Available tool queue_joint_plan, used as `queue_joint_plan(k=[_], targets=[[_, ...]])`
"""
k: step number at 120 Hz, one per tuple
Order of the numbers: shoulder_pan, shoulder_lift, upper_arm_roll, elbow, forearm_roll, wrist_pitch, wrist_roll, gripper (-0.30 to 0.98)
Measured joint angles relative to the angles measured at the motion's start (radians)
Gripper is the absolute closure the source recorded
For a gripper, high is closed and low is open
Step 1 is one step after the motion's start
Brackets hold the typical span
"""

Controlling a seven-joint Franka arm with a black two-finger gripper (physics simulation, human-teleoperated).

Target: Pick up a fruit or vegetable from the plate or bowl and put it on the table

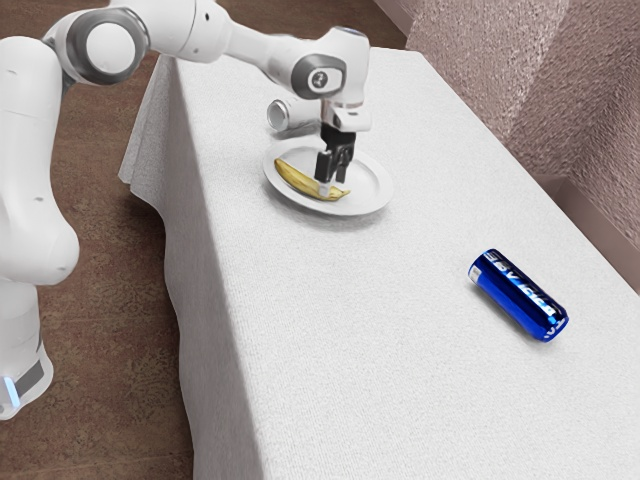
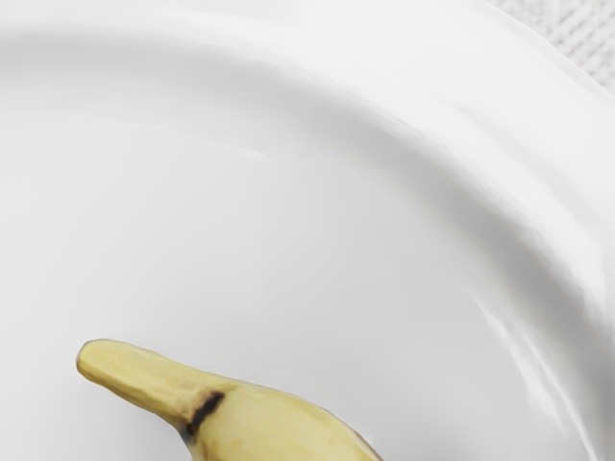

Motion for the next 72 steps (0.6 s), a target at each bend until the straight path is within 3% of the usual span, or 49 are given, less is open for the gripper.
queue_joint_plan(k=[72], targets=[[0.027,0.012,0.002,-0.045,-0.004,0.007,-0.004,0.0]])
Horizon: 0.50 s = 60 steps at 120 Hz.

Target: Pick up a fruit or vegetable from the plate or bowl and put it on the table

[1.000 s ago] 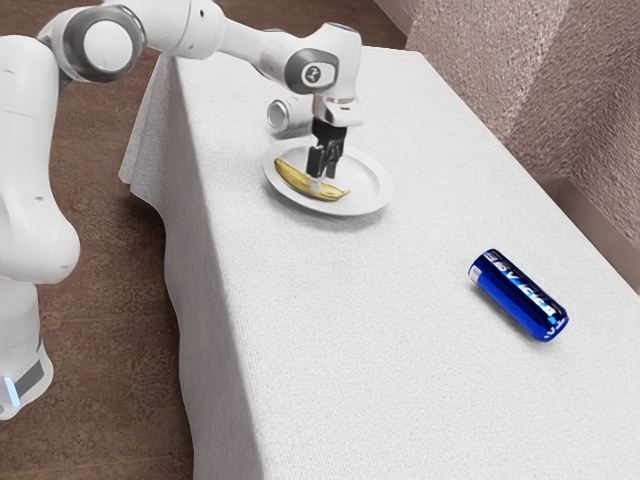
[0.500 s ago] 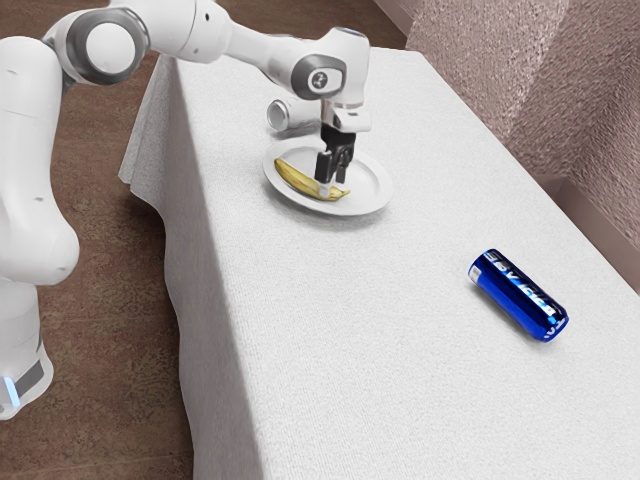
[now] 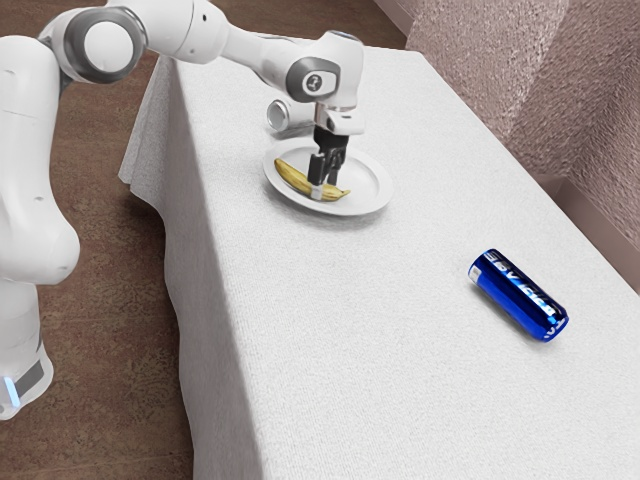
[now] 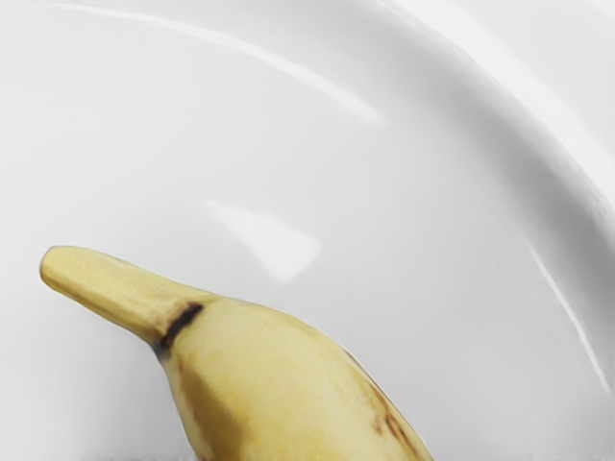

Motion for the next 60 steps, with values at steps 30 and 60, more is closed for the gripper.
queue_joint_plan(k=[30,60], targets=[[0.012,-0.002,0.0,-0.001,0.0,0.001,0.0,0.25],[0.015,-0.003,0.0,0.005,0.003,0.003,0.0,0.5]])
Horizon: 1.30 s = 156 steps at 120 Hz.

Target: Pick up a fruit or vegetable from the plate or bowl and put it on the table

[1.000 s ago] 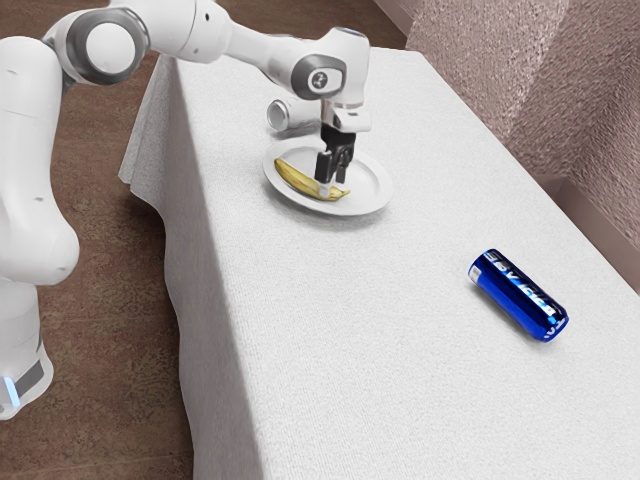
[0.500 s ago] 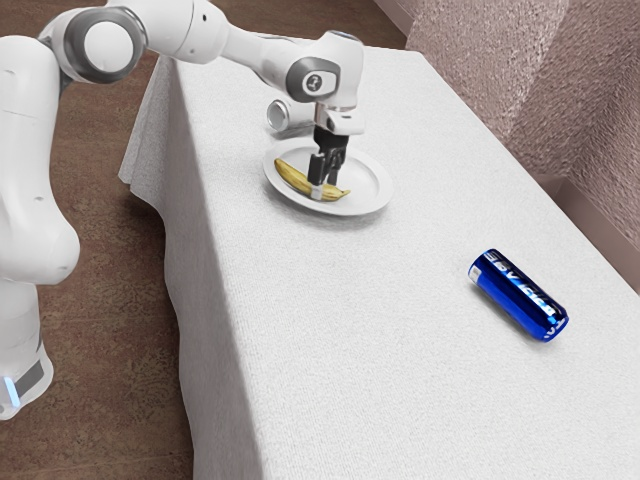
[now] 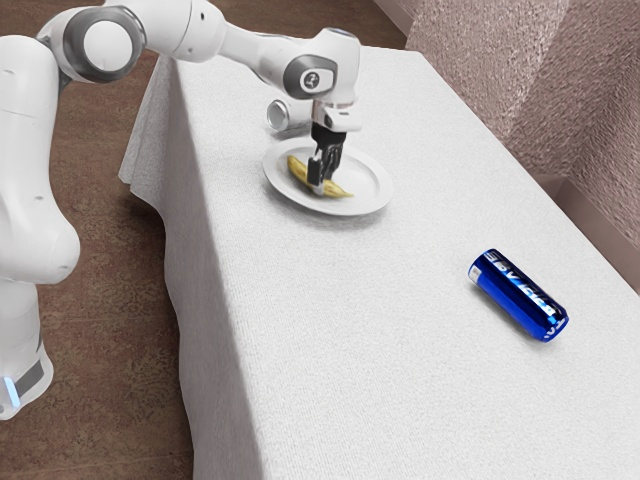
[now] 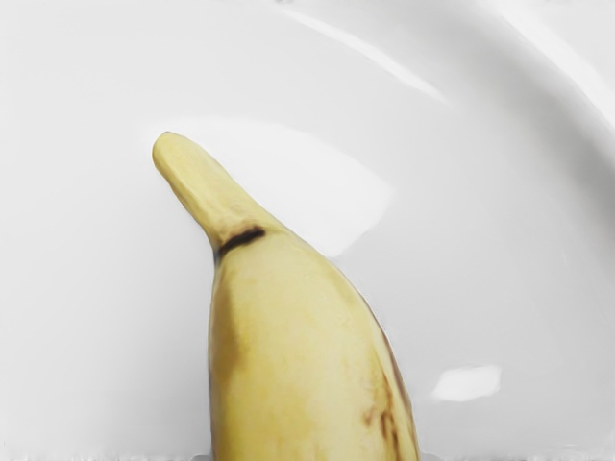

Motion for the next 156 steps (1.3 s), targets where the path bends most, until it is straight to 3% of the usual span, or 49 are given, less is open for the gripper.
queue_joint_plan(k=[40,79,108,130,143,156], targets=[[-0.018,0.017,-0.008,0.069,0.0,-0.01,0.003,0.53],[-0.193,0.111,-0.027,0.305,0.0,-0.143,-0.008,0.52],[-0.303,0.2,-0.141,0.288,-0.007,-0.191,-0.052,0.52],[-0.315,0.186,-0.138,0.234,-0.013,-0.199,-0.088,0.54],[-0.429,0.153,-0.074,0.286,-0.006,-0.198,-0.105,0.53],[-0.465,0.149,-0.055,0.275,-0.005,-0.197,-0.122,0.52]])
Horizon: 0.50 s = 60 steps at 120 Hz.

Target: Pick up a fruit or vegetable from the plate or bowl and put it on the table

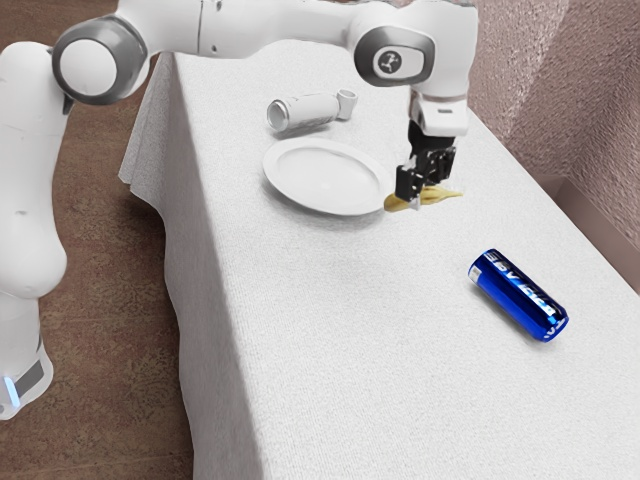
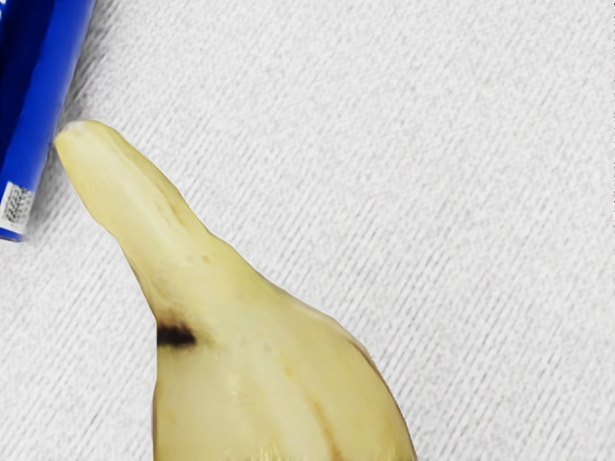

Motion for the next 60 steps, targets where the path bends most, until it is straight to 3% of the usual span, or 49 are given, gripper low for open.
queue_joint_plan(k=[34,46,60], targets=[[-0.005,0.023,0.009,-0.073,-0.025,0.019,-0.043,0.51],[-0.005,0.025,0.01,-0.08,-0.033,0.023,-0.054,0.26],[-0.005,0.025,0.01,-0.081,-0.035,0.027,-0.067,0.11]])
